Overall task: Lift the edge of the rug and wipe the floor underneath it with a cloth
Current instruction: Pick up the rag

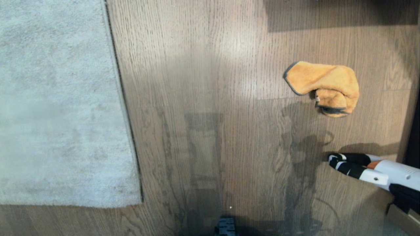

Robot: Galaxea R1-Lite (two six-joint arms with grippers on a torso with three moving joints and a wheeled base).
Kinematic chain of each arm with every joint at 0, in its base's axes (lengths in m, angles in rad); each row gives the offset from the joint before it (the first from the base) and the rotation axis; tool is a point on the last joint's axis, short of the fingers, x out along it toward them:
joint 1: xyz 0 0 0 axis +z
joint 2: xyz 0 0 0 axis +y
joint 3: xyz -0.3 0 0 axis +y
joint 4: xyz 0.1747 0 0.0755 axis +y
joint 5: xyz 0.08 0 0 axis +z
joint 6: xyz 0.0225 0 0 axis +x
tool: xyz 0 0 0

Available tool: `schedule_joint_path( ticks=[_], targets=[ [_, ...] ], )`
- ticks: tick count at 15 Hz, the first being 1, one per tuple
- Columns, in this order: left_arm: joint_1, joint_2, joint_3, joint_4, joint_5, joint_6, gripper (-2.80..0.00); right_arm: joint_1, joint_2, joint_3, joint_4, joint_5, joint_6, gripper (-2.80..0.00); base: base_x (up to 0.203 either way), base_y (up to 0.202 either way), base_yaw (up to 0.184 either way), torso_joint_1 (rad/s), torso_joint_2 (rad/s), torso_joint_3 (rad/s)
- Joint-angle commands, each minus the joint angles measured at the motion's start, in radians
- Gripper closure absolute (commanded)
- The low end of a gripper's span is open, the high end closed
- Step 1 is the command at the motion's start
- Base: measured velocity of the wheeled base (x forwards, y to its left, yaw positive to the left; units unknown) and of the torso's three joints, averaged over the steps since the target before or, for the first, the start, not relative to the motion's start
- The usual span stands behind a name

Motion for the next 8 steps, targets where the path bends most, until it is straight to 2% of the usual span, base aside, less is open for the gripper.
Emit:
schedule_joint_path(
  ticks=[1, 2, 4, 8],
  targets=[
    [0.0, 0.0, 0.0, 0.0, 0.002, 0.0, 0.0, 0.001, 0.192, -0.045, -0.097, 0.001, -0.002, 0.0, 0.0, 0.0, 0.0, 0.0, 0.0, 0.0],
    [0.0, 0.0, 0.0, 0.0, 0.0, 0.0, 0.0, 0.001, 0.241, -0.07, -0.138, 0.001, -0.002, 0.0, 0.0, 0.0, 0.0, 0.0, 0.0, 0.0],
    [0.0, 0.0, 0.0, 0.0, 0.0, 0.0, 0.0, 0.001, 0.314, -0.128, -0.191, 0.001, -0.001, -2.8, 0.0, 0.0, 0.0, 0.0, 0.0, 0.0],
    [0.0, 0.0, 0.0, 0.0, 0.0, 0.0, 0.0, 0.001, 0.405, -0.204, -0.288, 0.001, 0.037, -2.8, 0.0, 0.0, 0.0, 0.0, 0.0, 0.0]
  ],
)
